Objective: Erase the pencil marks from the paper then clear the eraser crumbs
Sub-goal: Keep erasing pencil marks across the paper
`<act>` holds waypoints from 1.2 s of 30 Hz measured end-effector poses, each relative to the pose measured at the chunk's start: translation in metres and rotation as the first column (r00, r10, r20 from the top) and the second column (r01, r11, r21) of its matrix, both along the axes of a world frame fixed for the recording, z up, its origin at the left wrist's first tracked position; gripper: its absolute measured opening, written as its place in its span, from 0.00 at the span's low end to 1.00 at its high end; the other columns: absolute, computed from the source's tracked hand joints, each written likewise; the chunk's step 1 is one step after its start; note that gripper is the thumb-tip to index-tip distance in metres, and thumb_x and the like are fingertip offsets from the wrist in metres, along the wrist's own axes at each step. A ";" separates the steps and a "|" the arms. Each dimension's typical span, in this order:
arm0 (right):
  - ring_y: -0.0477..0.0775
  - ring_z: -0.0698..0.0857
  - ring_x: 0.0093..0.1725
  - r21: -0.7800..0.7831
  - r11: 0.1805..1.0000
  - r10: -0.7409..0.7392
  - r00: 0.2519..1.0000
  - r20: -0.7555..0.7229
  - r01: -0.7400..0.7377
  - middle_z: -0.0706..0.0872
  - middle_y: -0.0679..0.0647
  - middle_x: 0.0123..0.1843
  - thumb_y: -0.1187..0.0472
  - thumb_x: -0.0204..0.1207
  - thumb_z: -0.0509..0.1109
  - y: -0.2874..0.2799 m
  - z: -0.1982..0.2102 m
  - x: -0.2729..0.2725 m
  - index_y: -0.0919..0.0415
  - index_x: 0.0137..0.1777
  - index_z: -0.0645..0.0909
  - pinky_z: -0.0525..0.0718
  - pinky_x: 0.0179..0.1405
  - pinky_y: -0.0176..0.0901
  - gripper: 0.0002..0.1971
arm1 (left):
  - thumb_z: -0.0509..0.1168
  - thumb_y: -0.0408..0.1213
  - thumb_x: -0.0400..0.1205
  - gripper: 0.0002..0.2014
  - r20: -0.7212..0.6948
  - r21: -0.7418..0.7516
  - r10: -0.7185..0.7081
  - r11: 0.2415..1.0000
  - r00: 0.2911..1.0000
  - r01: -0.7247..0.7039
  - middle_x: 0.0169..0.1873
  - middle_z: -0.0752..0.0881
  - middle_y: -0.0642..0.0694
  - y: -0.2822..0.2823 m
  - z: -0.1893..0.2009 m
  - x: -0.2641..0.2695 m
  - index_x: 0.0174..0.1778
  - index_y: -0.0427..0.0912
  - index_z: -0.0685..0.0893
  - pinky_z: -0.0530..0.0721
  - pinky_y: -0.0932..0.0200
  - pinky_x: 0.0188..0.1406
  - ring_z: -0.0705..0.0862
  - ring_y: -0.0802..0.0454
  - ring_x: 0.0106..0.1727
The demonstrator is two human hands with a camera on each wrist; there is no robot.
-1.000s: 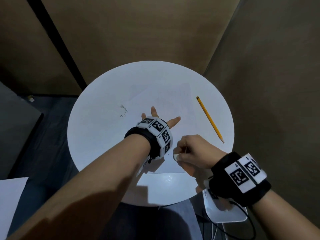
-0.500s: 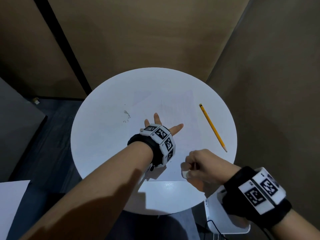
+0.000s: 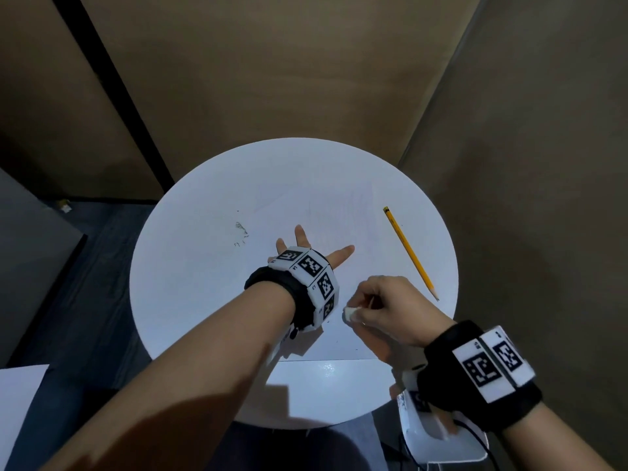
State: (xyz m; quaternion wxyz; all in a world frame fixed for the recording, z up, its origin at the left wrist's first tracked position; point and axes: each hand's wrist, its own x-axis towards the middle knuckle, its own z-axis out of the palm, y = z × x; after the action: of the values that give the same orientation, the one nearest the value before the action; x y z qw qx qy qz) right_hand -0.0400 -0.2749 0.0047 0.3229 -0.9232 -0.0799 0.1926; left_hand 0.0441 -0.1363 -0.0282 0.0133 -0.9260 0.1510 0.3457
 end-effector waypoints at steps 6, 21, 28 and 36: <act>0.36 0.77 0.35 -0.066 0.994 0.087 0.994 -0.072 -0.092 0.78 0.39 0.35 0.59 0.75 0.71 0.002 -0.004 -0.004 0.49 0.32 0.74 0.71 0.32 0.23 0.12 | 0.68 0.47 0.79 0.47 -0.032 0.003 0.015 1.000 0.999 -0.015 0.78 0.27 0.31 -0.001 0.003 0.001 0.72 0.81 0.35 0.54 0.24 0.72 0.37 0.18 0.77; 0.38 0.82 0.42 -0.084 0.989 0.113 0.988 -0.108 -0.122 0.81 0.38 0.39 0.62 0.74 0.71 0.000 -0.001 -0.002 0.49 0.37 0.82 0.79 0.43 0.26 0.08 | 0.59 0.45 0.85 0.38 -0.056 -0.051 0.035 0.998 0.998 -0.038 0.79 0.28 0.33 0.000 0.006 -0.002 0.74 0.80 0.39 0.53 0.27 0.73 0.36 0.20 0.77; 0.36 0.76 0.39 -0.096 0.988 0.123 0.992 0.023 -0.120 0.77 0.37 0.39 0.56 0.78 0.68 0.006 -0.003 0.006 0.54 0.52 0.88 0.70 0.38 0.23 0.09 | 0.61 0.41 0.84 0.41 -0.060 -0.050 0.048 0.997 0.997 -0.051 0.78 0.26 0.34 0.000 0.004 0.001 0.73 0.81 0.38 0.55 0.27 0.73 0.35 0.20 0.77; 0.40 0.78 0.47 -0.051 0.995 0.084 0.996 -0.030 -0.086 0.81 0.45 0.49 0.55 0.79 0.66 0.005 -0.009 0.012 0.51 0.57 0.86 0.74 0.46 0.26 0.10 | 0.56 0.64 0.80 0.39 -0.043 -0.078 0.255 0.963 0.966 -0.258 0.81 0.34 0.35 -0.002 -0.010 0.008 0.82 0.64 0.42 0.50 0.26 0.76 0.40 0.25 0.80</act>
State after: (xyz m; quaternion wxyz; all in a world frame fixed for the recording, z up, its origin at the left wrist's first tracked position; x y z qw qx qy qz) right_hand -0.0284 -0.2703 -0.0040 0.2914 -0.9242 -0.1094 0.2212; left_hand 0.0520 -0.1381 -0.0379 -0.0726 -0.9318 0.0444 0.3530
